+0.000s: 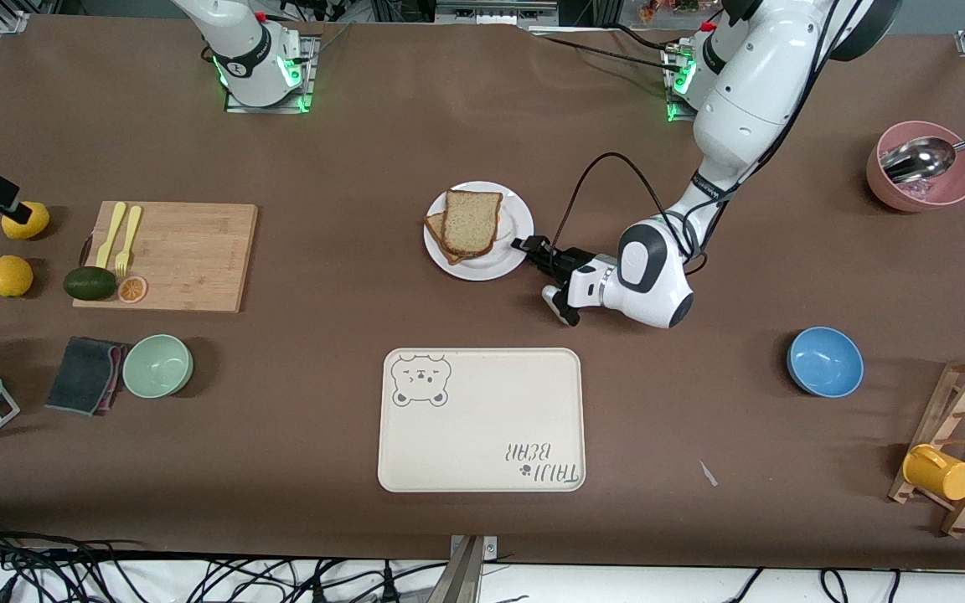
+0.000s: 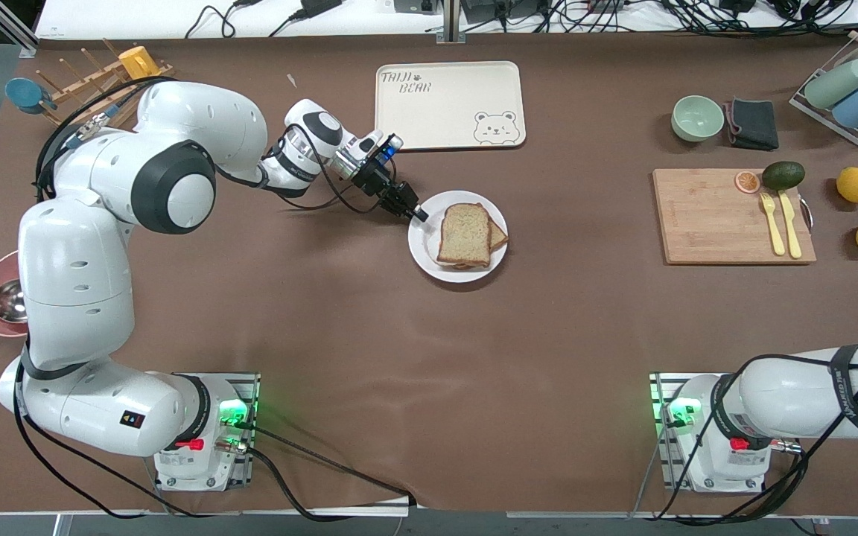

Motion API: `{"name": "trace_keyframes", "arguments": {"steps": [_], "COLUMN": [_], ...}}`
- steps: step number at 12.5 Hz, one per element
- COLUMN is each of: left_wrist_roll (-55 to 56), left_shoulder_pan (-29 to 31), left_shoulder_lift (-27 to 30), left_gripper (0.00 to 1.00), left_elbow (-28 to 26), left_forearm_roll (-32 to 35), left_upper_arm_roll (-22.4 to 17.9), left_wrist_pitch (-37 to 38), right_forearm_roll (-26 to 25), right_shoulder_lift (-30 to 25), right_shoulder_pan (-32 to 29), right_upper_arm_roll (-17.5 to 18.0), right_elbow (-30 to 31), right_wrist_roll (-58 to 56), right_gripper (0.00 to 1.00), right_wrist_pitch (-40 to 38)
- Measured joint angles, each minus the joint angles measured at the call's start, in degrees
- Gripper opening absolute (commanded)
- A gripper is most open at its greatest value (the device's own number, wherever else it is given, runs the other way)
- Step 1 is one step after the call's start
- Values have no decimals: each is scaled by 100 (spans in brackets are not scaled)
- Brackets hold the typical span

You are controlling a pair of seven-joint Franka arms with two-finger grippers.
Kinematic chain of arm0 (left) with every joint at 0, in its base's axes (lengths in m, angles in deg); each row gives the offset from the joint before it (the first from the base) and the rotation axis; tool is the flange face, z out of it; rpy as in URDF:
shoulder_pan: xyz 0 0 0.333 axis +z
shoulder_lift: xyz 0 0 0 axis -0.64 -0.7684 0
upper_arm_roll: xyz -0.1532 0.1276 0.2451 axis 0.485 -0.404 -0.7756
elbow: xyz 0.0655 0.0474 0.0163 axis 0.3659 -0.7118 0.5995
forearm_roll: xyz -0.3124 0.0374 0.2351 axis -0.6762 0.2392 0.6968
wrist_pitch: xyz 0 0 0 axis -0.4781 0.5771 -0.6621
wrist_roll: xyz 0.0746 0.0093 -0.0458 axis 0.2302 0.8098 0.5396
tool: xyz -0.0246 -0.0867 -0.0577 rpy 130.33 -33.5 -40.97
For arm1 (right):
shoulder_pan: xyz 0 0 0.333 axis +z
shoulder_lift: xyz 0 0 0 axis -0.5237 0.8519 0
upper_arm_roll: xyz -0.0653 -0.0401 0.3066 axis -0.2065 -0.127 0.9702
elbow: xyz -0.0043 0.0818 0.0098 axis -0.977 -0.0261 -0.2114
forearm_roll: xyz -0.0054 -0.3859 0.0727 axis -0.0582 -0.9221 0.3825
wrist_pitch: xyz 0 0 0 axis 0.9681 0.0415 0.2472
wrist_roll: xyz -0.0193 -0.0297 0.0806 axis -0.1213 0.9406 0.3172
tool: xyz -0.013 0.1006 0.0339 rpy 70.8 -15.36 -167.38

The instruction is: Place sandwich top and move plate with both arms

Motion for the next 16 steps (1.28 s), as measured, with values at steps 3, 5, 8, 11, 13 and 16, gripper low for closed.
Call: {"name": "trace_keyframes", "arguments": {"steps": [3, 5, 8, 11, 13, 16], "left_wrist_roll": [0, 0, 0, -1, -1, 16], "left_shoulder_pan": [-52, -78, -114, -117, -108, -7], "left_shoulder_lift": [-27, -39, -41, -48, -50, -42], "left_gripper": [32, 31, 0, 0, 0, 0], "left_elbow": [0, 0, 0, 0, 5, 82], "left_forearm_roll": [0, 0, -1, -1, -1, -5], "left_upper_arm_roll": [1, 7, 7, 5, -9, -15], "left_wrist_pitch": [-23, -80, -118, -160, -186, -165], "right_forearm_roll": [0, 6, 34, 41, 41, 41], "right_shoulder_lift": [45, 57, 134, 439, 486, 477], "right_shoulder_pan": [2, 2, 34, 157, 214, 211], "right_upper_arm_roll": [-20, -20, 34, 296, 401, 410], "right_elbow": [0, 0, 12, 20, 19, 10], "right_wrist_roll": [0, 0, -6, -10, -7, -7], "right_gripper": [100, 100, 100, 100, 100, 100], "right_wrist_pitch": [53, 59, 67, 292, 349, 336]}}
